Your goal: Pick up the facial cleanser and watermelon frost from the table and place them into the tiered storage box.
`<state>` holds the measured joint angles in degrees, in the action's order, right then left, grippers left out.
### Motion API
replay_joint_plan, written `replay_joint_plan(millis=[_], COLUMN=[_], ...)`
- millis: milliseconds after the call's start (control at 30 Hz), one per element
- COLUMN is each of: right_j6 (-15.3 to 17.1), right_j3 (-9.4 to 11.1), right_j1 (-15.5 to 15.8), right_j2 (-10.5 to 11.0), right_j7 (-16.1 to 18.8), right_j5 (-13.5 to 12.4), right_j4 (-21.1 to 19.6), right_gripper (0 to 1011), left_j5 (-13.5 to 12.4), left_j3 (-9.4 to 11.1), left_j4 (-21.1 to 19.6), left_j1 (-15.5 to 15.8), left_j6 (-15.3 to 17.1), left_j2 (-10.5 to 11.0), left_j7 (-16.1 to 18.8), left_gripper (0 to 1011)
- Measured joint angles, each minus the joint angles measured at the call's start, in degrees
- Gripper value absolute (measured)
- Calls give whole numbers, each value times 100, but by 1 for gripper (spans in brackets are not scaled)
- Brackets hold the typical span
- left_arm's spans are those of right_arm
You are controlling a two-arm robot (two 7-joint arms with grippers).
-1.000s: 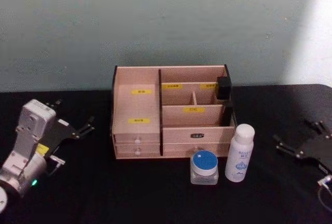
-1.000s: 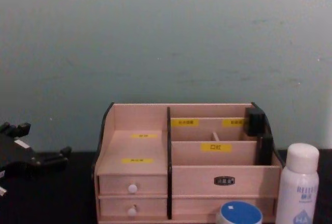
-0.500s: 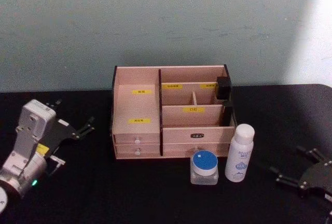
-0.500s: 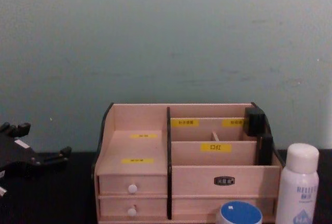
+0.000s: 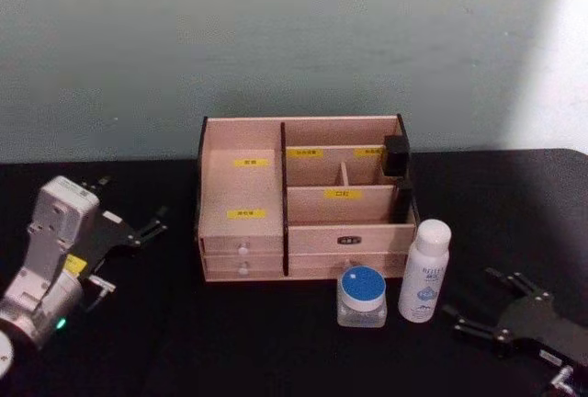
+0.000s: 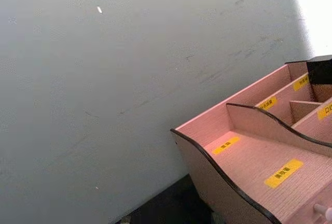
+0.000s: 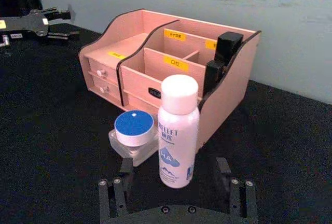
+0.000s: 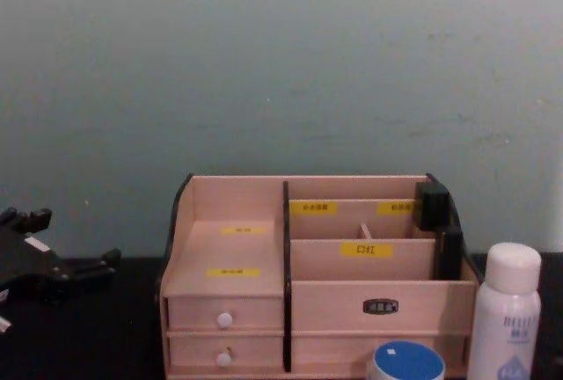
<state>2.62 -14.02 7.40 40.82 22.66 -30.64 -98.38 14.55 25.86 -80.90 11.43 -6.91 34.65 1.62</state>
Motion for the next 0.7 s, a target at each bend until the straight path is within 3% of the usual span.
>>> replay_joint_plan(millis=[700], right_j6=[76], right_j3=[-169], right_j1=[-532], right_j2=[-612], right_j7=[133], right_j5=[418], right_j4=[474], right_gripper=[1000], left_j5=[0], left_j3=[0], left_j4=[0], left_j1=[0], left_j6=[0], left_j2=[0], left_j7=[0], left_gripper=[1001])
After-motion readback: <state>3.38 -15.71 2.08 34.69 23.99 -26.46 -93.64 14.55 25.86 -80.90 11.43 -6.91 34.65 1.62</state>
